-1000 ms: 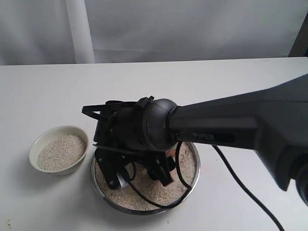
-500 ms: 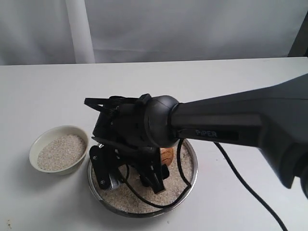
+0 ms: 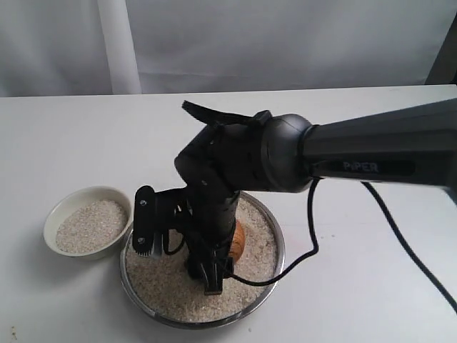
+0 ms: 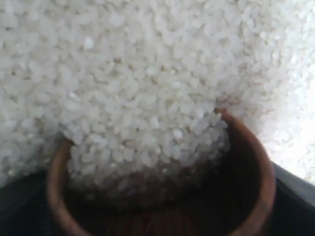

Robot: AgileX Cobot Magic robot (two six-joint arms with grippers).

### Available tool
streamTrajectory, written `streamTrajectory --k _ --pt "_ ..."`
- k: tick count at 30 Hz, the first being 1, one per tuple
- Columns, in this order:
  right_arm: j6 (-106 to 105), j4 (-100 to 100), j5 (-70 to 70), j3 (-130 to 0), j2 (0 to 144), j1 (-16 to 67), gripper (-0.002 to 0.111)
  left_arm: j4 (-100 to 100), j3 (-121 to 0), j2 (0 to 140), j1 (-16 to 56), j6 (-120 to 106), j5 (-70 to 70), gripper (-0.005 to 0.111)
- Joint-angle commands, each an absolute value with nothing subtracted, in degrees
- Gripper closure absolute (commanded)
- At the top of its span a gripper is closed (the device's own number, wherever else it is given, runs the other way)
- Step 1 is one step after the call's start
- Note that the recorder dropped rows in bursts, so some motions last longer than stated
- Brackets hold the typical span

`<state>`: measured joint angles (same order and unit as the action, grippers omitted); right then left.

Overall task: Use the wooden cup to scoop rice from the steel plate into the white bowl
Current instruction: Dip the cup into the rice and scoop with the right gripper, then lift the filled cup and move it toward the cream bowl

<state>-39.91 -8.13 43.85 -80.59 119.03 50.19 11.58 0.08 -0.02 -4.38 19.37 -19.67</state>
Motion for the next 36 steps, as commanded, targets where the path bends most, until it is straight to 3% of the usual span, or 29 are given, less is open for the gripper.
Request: streamTrajectory --k 1,24,36 --pt "-41.99 -3.24 36.24 -75.14 115.73 48.39 0.108 11.26 0.00 0.00 -4.01 19.45 -19.31 0.107" --pt "-41.99 8.45 8.15 -57.98 103.50 46.66 0.108 11.26 0.00 0.00 -4.01 19.45 -19.31 0.107" --pt "-41.31 8.32 5.34 -55.79 102.85 46.66 0.108 11.26 0.00 0.00 -4.01 19.45 -19.31 0.107"
